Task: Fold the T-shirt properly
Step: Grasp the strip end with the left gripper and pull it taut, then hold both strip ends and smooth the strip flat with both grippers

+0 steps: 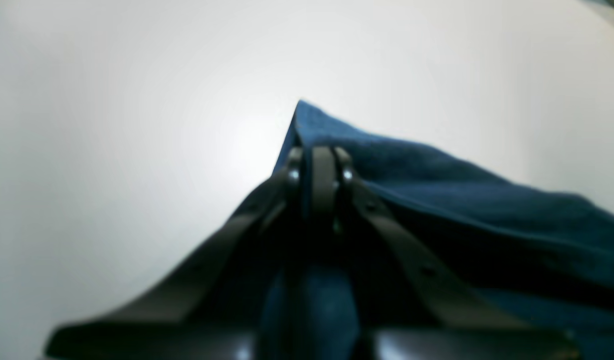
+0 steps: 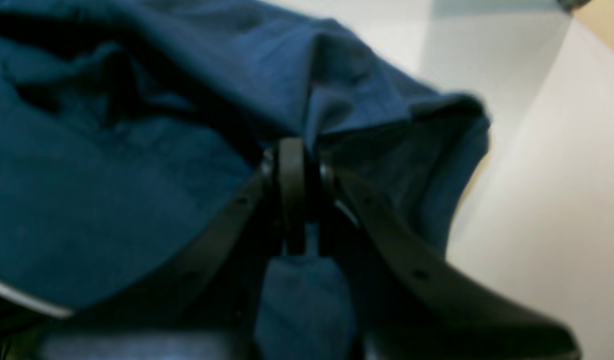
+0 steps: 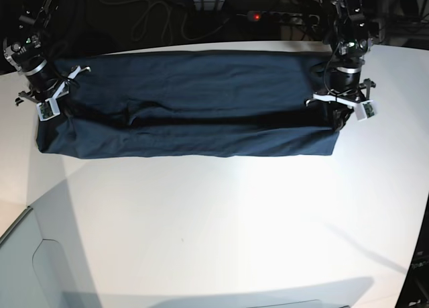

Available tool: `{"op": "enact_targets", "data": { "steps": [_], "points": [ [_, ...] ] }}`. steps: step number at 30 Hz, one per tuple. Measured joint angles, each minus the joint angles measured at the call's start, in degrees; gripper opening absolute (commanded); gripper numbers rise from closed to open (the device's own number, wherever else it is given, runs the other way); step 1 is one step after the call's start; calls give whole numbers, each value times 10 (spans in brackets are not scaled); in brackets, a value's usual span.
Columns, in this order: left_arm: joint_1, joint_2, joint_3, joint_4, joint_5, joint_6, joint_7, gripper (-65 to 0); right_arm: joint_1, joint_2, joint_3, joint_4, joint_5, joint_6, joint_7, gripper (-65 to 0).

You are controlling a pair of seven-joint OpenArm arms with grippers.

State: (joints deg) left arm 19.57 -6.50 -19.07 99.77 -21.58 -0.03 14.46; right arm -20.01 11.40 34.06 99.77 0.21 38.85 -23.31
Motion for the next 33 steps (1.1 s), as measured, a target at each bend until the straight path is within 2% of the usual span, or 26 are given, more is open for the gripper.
{"op": "enact_targets", "data": {
  "steps": [9,18,22,33],
  "points": [
    [12,0,-2,-1,0,0,-1,-650,-32,0,0,0,0,0,0,-650],
    [25,0,-2,-7,0,0,-3,-650,-31,-3,20,-6,1,0,3,-650],
    [30,-14,-2,-2,0,0,-6,-650,-30,-1,21,-24,0,0,2,-650],
    [33,-13,-2,-6,0,0,-6,-650,-26,8,21,-29,0,0,4,-650]
  ]
}}
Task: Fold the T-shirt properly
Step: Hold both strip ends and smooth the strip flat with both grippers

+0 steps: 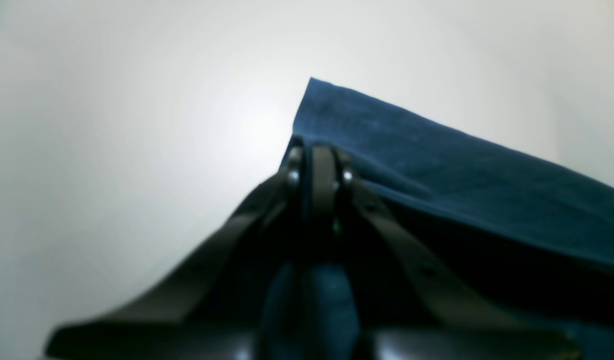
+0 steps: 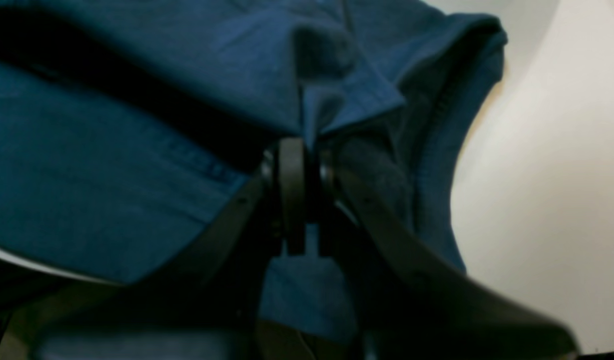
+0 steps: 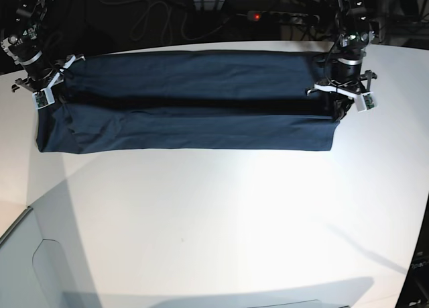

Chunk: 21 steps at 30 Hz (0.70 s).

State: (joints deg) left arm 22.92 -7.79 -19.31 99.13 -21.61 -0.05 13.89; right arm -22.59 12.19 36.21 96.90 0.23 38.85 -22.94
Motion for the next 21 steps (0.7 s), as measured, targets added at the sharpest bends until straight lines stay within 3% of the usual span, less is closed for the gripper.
{"op": "enact_targets", "data": {
  "steps": [21],
  "points": [
    [25,4,2,-11,0,1,4,-650,5,0,-2,0,0,0,-1,-649]
  ]
}}
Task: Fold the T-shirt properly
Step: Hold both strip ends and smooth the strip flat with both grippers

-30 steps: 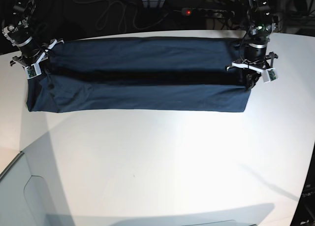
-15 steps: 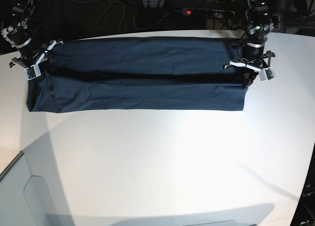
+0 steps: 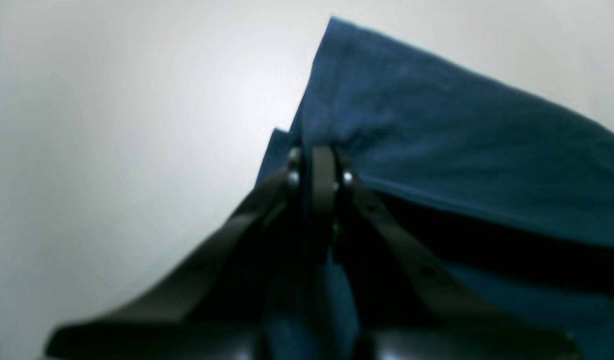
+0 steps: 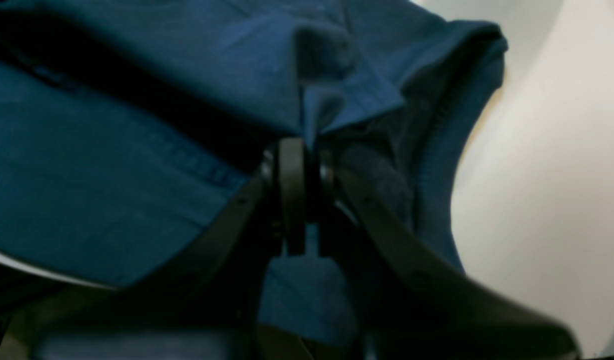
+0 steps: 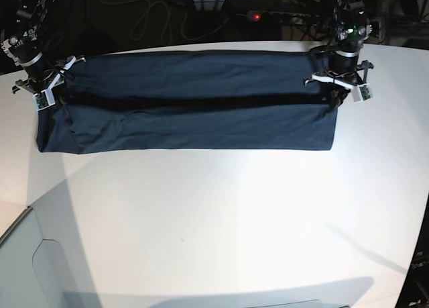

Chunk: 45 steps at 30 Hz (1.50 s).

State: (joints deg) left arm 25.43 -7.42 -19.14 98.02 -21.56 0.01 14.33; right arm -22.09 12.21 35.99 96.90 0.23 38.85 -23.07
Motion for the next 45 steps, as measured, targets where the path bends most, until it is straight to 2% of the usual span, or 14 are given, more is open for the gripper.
{"op": "enact_targets", "data": {
  "steps": [15,35,38,41,45],
  "points": [
    [32,0,-1,49,-1,-1,-5,-650,9,1,0,0,0,0,-2,-649],
    [31,-1,1,21,0,-1,-2,-650,8,1,0,0,0,0,-3,-643],
    [31,-2,2,20,0,-1,-2,-650,8,2,-2,-2,0,0,-2,-601],
    [31,-2,2,20,0,-1,-2,-637,11,2,-1,-24,0,0,-2,-510],
    [31,-3,2,20,0,0,-2,-516,11,2,0,-38,-1,0,-3,-370]
  ]
}}
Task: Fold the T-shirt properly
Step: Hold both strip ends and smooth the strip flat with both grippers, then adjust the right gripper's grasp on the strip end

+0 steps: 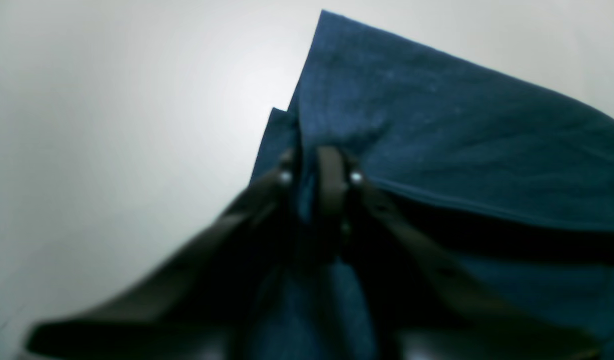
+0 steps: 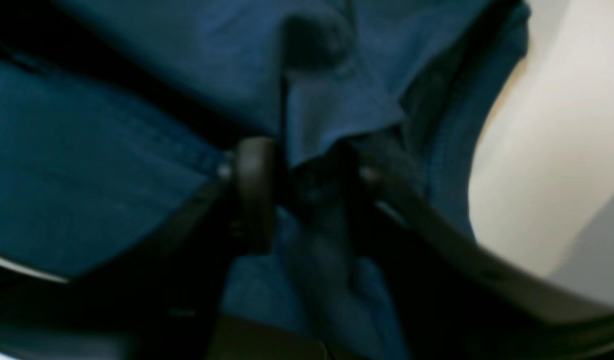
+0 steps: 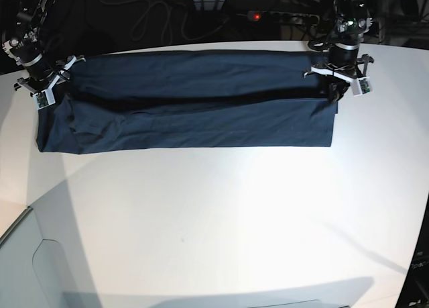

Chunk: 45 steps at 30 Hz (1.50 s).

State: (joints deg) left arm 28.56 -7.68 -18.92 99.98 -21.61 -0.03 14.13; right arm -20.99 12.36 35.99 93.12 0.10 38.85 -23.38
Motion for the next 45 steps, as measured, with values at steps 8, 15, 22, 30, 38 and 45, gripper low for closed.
{"op": "enact_targets", "data": {
  "steps": [8,15,22,30,38,45],
  "points": [
    [2,0,-2,3,0,0,0,-370,0,-10,46,52,1,0,2,-269],
    [2,-1,-3,29,0,0,2,-367,7,-19,71,96,3,0,-3,-271],
    [3,-1,-3,57,1,0,-2,-367,51,-13,-3,96,1,0,-1,-298],
    [0,-2,-4,53,7,0,2,-367,128,-6,-40,8,-16,2,4,-644],
    [0,-1,-4,38,6,0,0,-367,156,3,-42,-85,-108,3,-3,-650],
    [-18,-1,-4,15,9,0,1,-367,70,17,-68,-37,-111,6,3,-650]
  ]
}}
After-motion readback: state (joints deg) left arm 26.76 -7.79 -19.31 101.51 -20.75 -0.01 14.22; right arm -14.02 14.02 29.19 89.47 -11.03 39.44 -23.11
